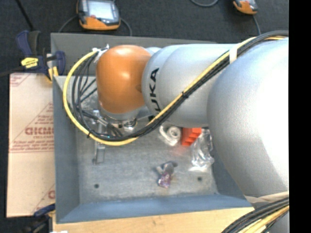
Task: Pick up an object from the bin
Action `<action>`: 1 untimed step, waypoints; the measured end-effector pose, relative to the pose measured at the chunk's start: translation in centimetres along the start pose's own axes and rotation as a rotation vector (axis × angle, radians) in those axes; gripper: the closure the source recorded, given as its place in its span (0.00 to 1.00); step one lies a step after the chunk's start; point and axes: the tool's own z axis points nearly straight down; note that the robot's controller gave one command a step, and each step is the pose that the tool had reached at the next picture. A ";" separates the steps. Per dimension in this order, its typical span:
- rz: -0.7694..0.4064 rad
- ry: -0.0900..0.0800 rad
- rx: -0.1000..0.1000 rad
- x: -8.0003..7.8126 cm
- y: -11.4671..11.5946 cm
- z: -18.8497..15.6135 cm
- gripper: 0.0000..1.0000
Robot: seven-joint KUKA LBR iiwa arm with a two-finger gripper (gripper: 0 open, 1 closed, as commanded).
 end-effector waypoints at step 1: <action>0.228 -0.010 -0.001 -6.0 -3.7 0.4 0.00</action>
Offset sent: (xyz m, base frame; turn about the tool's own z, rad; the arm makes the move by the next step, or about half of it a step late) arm 0.0582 -0.0344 -0.0051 0.2290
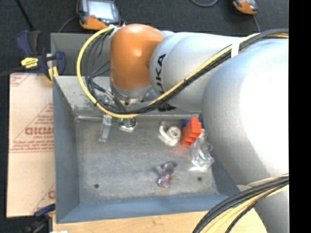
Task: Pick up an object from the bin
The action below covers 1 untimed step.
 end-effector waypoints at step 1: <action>-0.034 0.002 0.002 -1.4 2.8 5.1 0.00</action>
Offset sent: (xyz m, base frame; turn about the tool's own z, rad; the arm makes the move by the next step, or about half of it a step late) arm 0.0191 0.0249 -0.0488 -0.0339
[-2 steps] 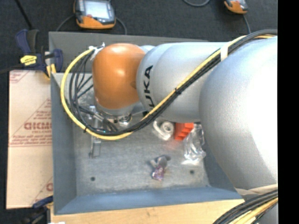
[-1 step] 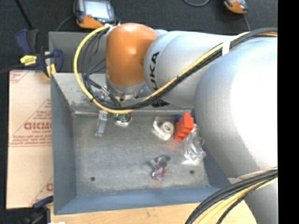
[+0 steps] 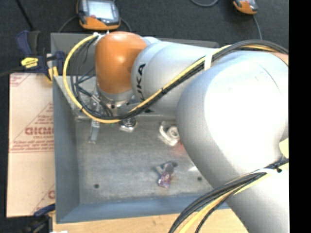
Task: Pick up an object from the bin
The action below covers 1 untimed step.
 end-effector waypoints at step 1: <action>0.003 -0.002 -0.004 0.0 0.0 -0.4 1.00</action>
Offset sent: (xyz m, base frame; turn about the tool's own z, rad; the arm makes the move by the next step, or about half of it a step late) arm 0.0000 0.0000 0.0000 0.0000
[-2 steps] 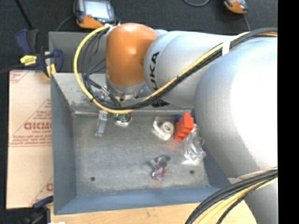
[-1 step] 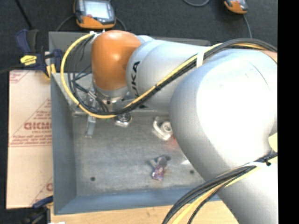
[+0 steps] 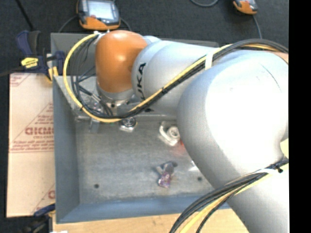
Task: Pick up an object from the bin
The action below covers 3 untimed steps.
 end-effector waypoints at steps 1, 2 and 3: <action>-0.004 -0.001 -0.001 3.4 0.1 -6.4 1.00; 0.025 -0.002 0.000 0.7 -1.2 -8.2 1.00; 0.028 0.004 0.002 2.1 -0.8 -7.4 1.00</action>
Offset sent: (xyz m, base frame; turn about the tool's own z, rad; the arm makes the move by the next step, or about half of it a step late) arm -0.0344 0.0064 0.0581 0.0015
